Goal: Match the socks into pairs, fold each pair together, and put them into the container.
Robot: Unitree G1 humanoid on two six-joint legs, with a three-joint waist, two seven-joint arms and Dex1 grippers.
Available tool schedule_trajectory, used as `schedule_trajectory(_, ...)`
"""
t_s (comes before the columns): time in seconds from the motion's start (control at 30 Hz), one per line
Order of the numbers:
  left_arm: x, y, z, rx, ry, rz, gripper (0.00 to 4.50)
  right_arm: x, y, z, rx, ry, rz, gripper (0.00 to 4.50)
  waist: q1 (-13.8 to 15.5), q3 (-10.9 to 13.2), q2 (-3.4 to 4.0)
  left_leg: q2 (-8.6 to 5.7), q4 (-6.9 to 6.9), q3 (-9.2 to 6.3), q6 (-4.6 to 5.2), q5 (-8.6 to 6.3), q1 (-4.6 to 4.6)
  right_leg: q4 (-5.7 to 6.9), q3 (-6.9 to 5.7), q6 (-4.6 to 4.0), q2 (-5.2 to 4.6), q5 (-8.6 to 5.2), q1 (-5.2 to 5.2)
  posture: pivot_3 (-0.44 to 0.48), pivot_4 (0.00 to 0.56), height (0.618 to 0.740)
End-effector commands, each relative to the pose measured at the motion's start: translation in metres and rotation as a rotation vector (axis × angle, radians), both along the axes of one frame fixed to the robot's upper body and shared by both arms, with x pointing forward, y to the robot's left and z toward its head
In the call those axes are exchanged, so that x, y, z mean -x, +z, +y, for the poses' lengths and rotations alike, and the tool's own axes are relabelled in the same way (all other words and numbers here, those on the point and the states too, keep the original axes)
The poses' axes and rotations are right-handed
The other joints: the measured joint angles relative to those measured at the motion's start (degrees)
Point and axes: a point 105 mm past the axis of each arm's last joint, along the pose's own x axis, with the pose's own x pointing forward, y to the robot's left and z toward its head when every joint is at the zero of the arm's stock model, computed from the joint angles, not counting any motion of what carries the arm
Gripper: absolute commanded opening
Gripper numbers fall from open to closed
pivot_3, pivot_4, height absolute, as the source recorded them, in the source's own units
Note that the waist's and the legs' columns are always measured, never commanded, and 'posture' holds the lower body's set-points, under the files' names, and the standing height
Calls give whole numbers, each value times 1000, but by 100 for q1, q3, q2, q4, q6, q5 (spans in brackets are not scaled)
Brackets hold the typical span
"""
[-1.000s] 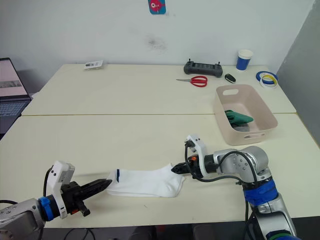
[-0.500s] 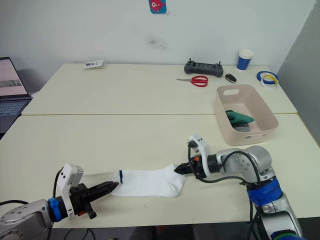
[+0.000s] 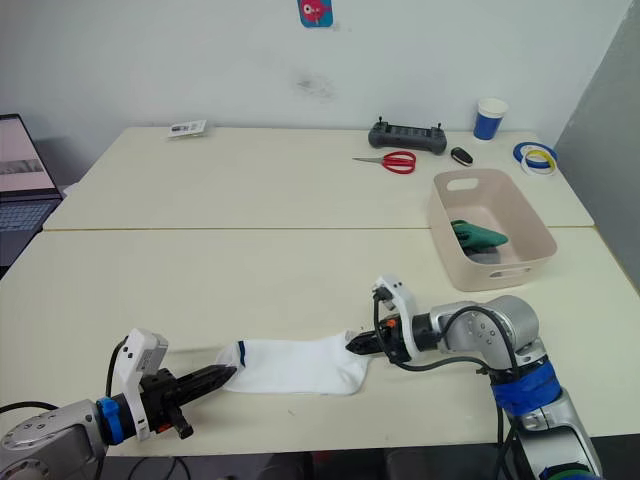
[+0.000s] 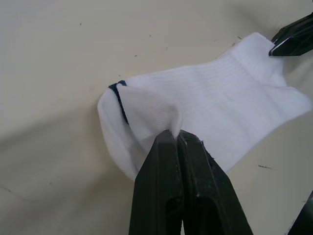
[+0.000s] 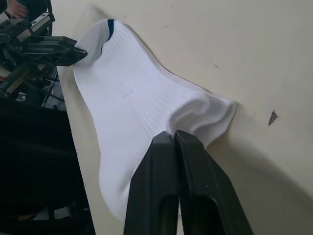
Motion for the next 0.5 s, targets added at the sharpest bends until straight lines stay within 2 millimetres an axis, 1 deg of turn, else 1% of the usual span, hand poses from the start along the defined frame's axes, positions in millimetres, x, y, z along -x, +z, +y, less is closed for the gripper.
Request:
schedule_trajectory(0.03, -4, 5, 3, -15, 15, -48, 661, 0, 14, 5, -43, 21, -54, 1390, 1, 0, 0, 0, 0, 0, 0, 0, 0, 0, -1, 0, 0, 0, 0, 0, 150, 740)
schedule_trajectory(0.1, -3, 6, 6, -17, 20, -43, 1320, -1, 18, 4, -49, 16, -74, 2172, 1, 0, 0, 0, 0, 0, 0, 0, 0, 0, 0, 0, 0, 0, 0, 0, 150, 740)
schedule_trajectory(0.2, 0, 12, 27, -77, 59, -52, 2249, -4, 30, -1, -50, 37, -191, 3187, 0, 0, 0, 0, 0, 1, 0, 0, -2, -1, 0, 0, 0, 0, -1, 0, 150, 740)
schedule_trajectory(0.23, 1, 17, 34, -83, 74, -60, 2563, -4, 35, -2, -59, 43, -226, 3548, 1, 0, 0, 0, 0, 0, 0, 0, -3, -2, -1, 0, 0, 0, -3, 0, 150, 740)
schedule_trajectory(0.33, 5, 33, 52, -76, 103, -78, 3526, 0, 51, -3, -95, 90, -332, 3594, 1, 0, 0, 3, 0, -5, 1, 0, -3, -3, -7, 0, 0, 0, -3, 0, 150, 740)
schedule_trajectory(0.43, 5, 44, 63, -92, 102, -102, 4475, 0, 60, -1, -103, 141, -476, 3594, 1, 0, 1, 2, 0, -4, 1, 0, -2, -3, -9, 0, 0, -1, -2, 0, 150, 740)
schedule_trajectory(0.5, -1, 54, 60, -100, 75, -153, 4475, 0, 65, 3, -125, 184, -590, 3594, 2, 0, 1, 0, 1, -1, 0, 0, -1, -4, -11, 0, -2, 0, -2, 0, 150, 740)
